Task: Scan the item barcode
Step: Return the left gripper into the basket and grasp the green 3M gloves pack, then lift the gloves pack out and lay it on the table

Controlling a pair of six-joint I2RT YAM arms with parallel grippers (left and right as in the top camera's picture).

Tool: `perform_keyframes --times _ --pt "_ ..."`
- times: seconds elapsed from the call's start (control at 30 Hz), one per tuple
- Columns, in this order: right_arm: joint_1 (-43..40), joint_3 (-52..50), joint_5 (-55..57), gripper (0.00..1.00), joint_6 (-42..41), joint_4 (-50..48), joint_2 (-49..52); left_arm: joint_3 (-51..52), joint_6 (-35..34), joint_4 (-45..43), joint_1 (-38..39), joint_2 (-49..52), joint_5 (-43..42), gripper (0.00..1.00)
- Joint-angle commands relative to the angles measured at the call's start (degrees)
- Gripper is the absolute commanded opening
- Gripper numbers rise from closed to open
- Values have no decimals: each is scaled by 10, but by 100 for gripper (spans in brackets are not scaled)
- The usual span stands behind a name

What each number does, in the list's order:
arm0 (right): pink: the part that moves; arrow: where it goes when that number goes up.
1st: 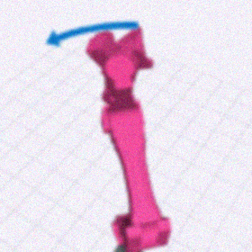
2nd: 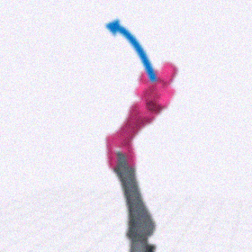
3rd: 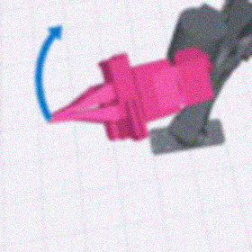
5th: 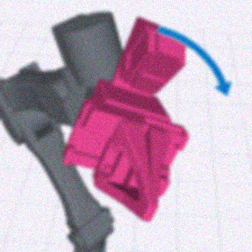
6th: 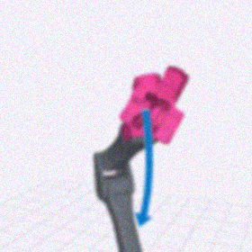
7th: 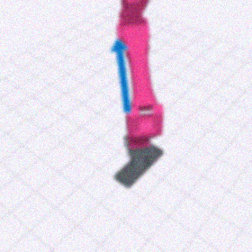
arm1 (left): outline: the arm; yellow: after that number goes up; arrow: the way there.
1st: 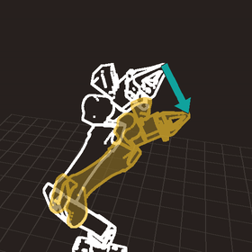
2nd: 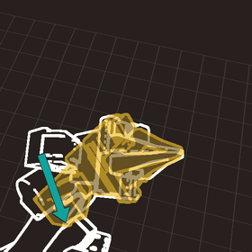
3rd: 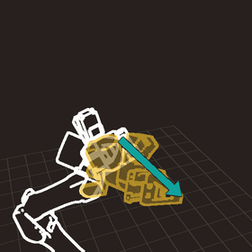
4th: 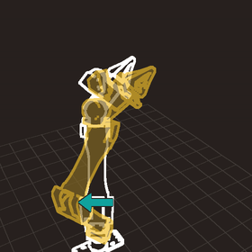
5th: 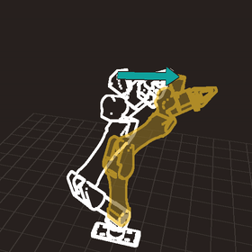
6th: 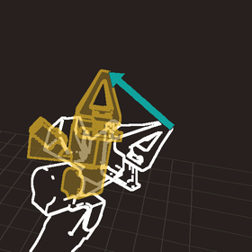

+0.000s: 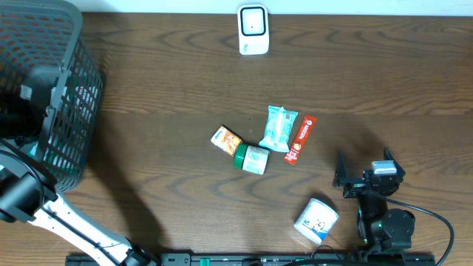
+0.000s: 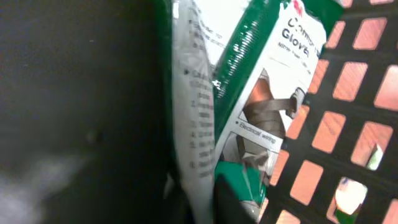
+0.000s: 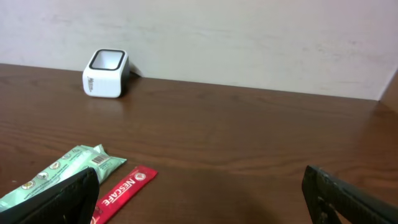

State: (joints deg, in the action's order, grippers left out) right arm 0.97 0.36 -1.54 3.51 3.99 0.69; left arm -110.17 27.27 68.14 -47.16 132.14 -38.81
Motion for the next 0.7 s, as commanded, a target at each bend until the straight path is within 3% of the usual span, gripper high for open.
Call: perform_keyframes --times 0.0,0.27,0.67 --pt "2 -1 2 99 -7 2 -2 4 5 5 16 18 -8 7" --pt "2 -1 2 99 -7 2 -2 -46 -83 -30 18 -52 -8 7" --pt "2 -1 2 99 -7 2 -2 -61 -200 -166 21 -341 51 7"
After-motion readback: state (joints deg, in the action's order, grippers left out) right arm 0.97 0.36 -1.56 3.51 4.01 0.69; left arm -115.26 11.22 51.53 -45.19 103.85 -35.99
